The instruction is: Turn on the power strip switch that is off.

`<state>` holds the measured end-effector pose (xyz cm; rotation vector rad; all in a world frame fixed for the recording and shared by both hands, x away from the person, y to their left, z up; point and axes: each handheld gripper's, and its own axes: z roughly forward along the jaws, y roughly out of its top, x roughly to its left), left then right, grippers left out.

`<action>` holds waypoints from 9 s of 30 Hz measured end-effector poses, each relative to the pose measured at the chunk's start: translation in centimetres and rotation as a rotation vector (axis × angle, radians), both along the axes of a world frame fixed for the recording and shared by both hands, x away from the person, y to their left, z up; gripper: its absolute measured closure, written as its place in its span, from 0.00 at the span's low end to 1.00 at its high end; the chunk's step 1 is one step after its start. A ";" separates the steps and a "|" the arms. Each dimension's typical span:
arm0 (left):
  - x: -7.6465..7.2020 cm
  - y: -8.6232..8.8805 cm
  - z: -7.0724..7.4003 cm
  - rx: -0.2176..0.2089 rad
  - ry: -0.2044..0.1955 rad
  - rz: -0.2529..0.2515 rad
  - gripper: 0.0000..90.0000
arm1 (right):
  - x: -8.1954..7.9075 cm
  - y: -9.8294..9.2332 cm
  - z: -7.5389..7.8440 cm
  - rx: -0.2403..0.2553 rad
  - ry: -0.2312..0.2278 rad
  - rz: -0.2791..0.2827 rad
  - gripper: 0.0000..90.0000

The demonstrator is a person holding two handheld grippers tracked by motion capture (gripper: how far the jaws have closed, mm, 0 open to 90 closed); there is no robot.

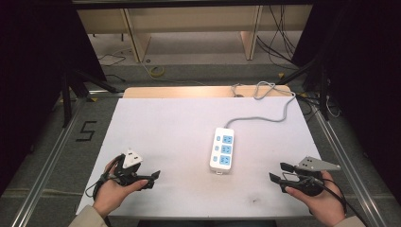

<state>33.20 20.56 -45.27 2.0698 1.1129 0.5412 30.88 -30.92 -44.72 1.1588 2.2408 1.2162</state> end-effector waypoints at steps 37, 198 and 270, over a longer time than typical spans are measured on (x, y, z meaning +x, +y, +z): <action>-0.1 -0.6 0.0 0.013 -0.005 -0.039 0.17 | 1.3 1.7 1.4 -0.108 -0.066 -0.024 1.00; -0.1 -0.5 0.0 0.037 -0.009 -0.051 0.17 | 9.1 9.2 3.1 -0.108 -0.099 0.058 1.00; -0.1 -0.8 0.0 0.026 -0.009 -0.053 0.17 | 12.6 12.7 3.6 -0.098 -0.065 0.075 1.00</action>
